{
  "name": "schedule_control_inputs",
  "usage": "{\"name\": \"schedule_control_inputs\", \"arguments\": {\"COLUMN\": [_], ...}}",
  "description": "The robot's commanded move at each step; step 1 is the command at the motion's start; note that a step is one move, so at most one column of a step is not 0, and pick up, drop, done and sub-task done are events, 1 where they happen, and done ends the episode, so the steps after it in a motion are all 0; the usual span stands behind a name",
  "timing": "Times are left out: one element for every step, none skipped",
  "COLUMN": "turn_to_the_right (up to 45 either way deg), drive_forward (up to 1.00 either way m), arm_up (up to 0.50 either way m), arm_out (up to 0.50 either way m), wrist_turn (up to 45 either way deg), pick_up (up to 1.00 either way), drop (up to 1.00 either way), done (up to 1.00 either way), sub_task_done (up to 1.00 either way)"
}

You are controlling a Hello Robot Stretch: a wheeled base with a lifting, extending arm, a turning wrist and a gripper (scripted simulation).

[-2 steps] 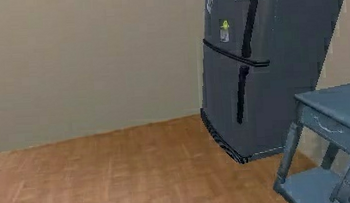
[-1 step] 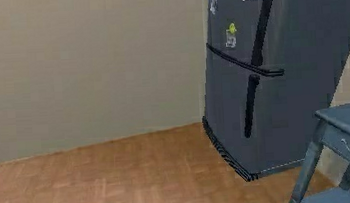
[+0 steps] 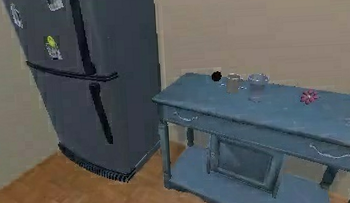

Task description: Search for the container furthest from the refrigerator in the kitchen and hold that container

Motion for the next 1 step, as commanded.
{"name": "schedule_control_inputs", "arguments": {"turn_to_the_right": [33.0], "drive_forward": [0.00], "arm_up": [0.00], "arm_out": [0.00], "wrist_turn": [0.0], "pick_up": [0.00], "drop": [0.00], "done": [0.00], "sub_task_done": [0.00]}}
